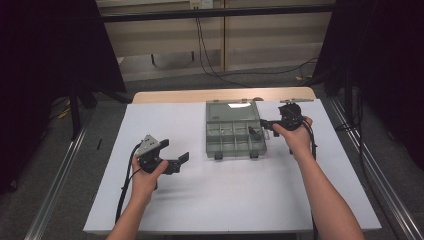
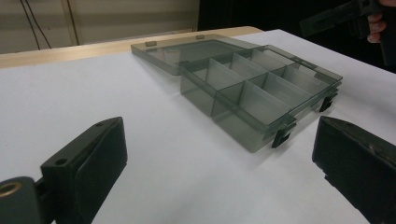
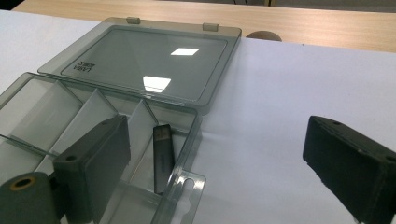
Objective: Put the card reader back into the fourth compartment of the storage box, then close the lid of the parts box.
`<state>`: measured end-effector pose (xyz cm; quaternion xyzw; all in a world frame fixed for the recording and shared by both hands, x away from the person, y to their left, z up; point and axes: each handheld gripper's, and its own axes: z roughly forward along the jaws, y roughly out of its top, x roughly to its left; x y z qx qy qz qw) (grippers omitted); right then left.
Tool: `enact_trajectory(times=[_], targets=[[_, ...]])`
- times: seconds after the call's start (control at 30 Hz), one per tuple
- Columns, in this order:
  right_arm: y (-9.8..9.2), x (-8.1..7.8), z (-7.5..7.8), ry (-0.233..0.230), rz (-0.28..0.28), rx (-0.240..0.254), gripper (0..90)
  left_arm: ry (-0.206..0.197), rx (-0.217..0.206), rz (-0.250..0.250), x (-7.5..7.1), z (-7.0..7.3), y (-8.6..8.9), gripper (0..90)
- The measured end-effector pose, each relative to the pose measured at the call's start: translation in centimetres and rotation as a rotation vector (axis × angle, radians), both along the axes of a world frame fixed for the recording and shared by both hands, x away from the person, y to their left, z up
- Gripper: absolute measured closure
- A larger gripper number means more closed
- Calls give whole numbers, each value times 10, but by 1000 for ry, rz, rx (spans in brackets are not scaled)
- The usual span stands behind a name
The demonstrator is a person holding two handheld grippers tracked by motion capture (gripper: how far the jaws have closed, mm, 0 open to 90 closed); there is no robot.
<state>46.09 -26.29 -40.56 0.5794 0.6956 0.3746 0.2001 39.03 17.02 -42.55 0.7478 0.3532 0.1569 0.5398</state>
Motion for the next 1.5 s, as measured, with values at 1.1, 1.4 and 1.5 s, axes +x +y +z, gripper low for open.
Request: enact_trajectory(times=[1.1, 1.4, 1.5], targets=[[-7, 5, -9, -1, -7, 6, 80, 54, 27, 34, 49, 5, -48, 37], [-6, 7, -11, -4, -8, 3, 88, 63, 41, 47, 60, 6, -56, 38], [-6, 8, -12, -6, -12, 5, 93, 67, 44, 50, 63, 6, -58, 38]])
